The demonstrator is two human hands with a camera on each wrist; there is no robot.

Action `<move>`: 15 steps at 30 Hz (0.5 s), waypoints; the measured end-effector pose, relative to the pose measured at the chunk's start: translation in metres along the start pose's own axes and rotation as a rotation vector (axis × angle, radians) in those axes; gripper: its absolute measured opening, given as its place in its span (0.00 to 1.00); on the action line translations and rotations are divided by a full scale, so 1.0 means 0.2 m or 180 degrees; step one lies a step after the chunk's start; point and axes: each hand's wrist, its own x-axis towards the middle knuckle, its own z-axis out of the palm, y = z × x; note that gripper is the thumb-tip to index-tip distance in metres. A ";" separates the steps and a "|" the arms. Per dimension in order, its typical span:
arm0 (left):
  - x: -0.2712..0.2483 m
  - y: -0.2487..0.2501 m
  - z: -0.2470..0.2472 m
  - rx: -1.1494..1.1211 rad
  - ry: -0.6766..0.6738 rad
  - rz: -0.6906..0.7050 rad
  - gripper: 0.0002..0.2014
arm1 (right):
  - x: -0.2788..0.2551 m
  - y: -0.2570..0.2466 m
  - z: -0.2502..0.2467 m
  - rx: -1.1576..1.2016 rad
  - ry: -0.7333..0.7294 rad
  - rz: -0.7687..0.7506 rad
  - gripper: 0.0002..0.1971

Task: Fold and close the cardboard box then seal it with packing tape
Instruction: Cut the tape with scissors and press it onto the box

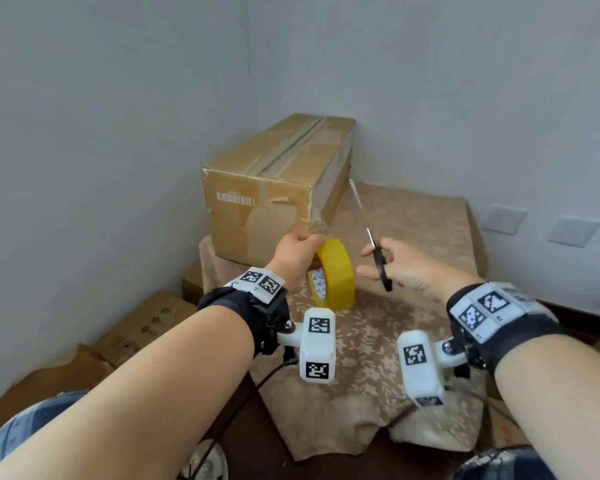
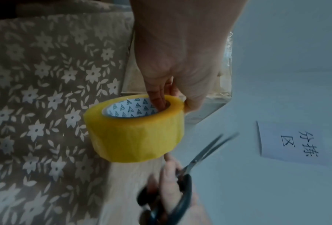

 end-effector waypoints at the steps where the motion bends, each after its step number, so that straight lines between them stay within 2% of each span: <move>1: 0.00 0.00 0.00 -0.0008 0.0013 0.0005 0.11 | 0.00 -0.01 -0.06 -0.0715 -0.0135 0.0030 0.23; 3: -0.01 0.00 0.01 -0.0025 0.0047 -0.0002 0.09 | 0.00 -0.04 -0.16 -0.1775 -0.0598 0.0230 0.28; 4: -0.01 0.00 0.01 -0.0058 0.0081 -0.0001 0.07 | -0.01 -0.05 -0.20 -0.1982 -0.0732 0.0314 0.29; 10: -0.03 0.01 0.01 -0.0374 0.0233 -0.0113 0.06 | 0.00 -0.18 -0.31 -0.2146 -0.0808 0.0186 0.27; 15: -0.04 0.02 0.02 -0.0522 0.0053 -0.0185 0.02 | 0.08 -0.22 -0.29 -0.2064 -0.1007 0.0148 0.38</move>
